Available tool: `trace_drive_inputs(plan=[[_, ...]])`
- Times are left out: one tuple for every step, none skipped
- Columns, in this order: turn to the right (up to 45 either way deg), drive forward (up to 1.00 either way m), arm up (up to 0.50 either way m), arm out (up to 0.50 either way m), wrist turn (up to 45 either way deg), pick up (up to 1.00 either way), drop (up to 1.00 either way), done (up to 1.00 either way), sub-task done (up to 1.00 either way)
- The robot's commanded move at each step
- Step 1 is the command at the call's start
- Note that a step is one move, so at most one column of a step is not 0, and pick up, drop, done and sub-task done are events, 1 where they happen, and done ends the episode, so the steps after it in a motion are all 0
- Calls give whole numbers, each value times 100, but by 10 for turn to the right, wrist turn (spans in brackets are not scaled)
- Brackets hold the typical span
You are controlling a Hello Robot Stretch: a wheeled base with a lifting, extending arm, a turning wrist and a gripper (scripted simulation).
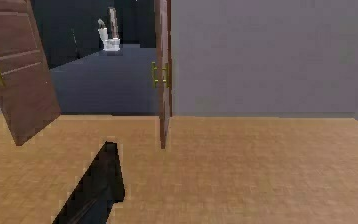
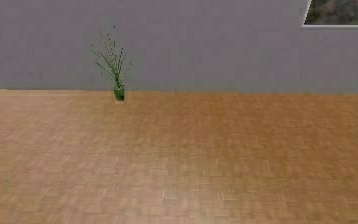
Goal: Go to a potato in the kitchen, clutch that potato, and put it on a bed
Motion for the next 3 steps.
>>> trace_drive_inputs(plan=[[0, 100, 0, 0, 0, 0, 0, 0, 0], [0, 75, 0, 0, 0, 0, 0, 0, 0], [-450, 0, 0, 0, 0, 0, 0, 0, 0]])
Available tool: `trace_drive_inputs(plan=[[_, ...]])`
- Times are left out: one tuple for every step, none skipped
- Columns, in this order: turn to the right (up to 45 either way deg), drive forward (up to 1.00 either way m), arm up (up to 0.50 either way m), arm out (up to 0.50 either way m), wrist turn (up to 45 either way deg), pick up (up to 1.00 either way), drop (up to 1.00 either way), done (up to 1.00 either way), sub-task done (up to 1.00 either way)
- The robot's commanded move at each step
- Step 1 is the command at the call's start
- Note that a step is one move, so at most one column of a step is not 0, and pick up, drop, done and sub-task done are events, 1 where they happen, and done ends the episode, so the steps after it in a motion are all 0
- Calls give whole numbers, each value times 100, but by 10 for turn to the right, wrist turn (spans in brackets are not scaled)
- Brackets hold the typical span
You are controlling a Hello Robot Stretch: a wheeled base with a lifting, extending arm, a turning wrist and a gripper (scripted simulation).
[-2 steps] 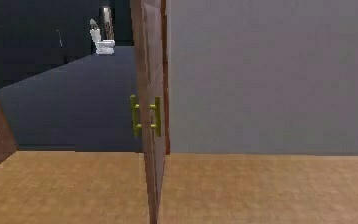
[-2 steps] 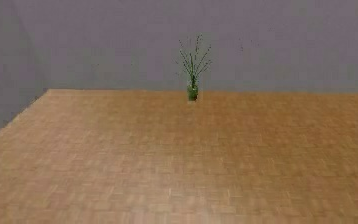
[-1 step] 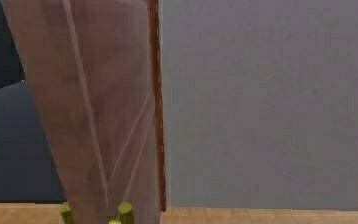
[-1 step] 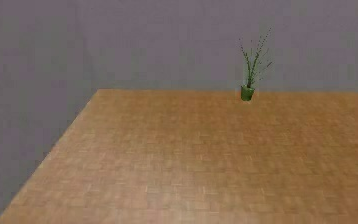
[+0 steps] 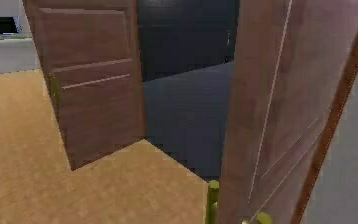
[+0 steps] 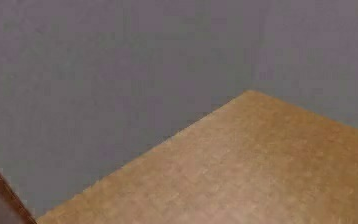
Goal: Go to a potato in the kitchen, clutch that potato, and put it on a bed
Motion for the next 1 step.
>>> trace_drive_inputs(plan=[[-390, 0, 0, 0, 0, 0, 0, 0, 0]])
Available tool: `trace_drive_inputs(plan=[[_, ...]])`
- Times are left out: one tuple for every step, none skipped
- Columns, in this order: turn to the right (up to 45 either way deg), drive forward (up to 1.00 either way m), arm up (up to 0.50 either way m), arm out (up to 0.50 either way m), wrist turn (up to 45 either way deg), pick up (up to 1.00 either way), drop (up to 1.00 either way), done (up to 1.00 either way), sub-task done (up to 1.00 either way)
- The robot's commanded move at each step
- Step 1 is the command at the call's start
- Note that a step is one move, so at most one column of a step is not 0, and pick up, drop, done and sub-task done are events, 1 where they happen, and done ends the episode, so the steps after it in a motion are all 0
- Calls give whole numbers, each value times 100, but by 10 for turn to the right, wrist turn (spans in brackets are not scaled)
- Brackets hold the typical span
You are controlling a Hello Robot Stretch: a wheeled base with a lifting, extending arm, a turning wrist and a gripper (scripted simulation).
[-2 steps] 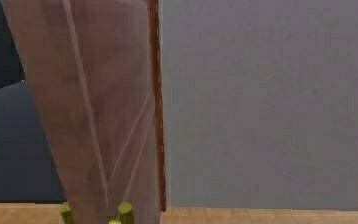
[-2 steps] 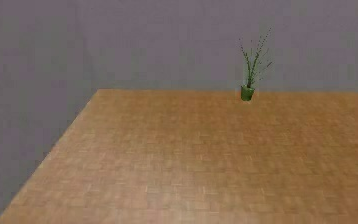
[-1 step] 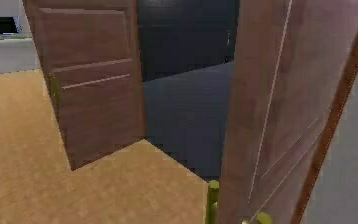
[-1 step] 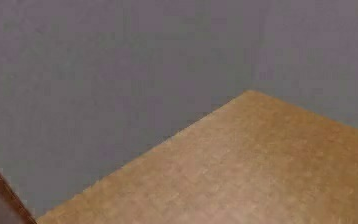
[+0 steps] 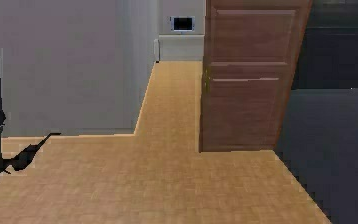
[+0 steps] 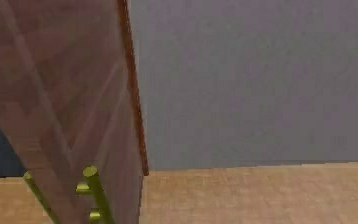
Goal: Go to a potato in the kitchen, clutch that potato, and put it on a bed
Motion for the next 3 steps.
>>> trace_drive_inputs(plan=[[0, 100, 0, 0, 0, 0, 0, 0, 0], [0, 100, 0, 0, 0, 0, 0, 0, 0], [30, 0, 0, 0, 0, 0, 0, 0, 0]])
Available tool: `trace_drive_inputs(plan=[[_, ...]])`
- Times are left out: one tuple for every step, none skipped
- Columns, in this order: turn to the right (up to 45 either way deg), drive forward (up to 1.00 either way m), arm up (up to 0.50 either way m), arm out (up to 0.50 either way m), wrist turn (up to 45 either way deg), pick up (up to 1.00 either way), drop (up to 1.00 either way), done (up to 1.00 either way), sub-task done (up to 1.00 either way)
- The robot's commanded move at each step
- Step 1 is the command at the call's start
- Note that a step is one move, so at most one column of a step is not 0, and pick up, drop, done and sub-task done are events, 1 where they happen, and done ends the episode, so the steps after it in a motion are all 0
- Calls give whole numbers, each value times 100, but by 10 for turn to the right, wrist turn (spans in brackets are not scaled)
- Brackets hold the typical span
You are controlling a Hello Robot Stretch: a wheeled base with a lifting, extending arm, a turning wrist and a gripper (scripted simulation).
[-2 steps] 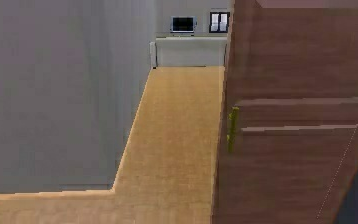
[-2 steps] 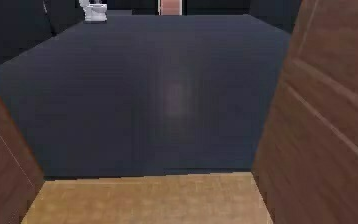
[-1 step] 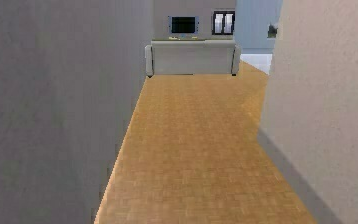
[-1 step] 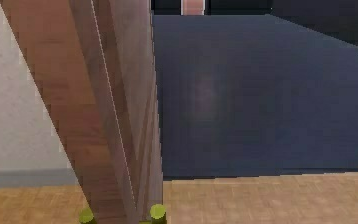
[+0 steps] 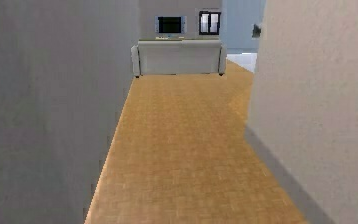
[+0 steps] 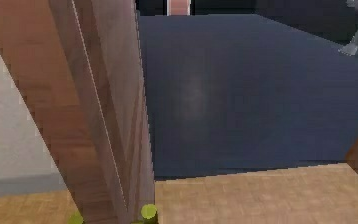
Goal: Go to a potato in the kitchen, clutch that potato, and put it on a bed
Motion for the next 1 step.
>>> trace_drive_inputs(plan=[[0, 40, 0, 0, 0, 0, 0, 0, 0]])
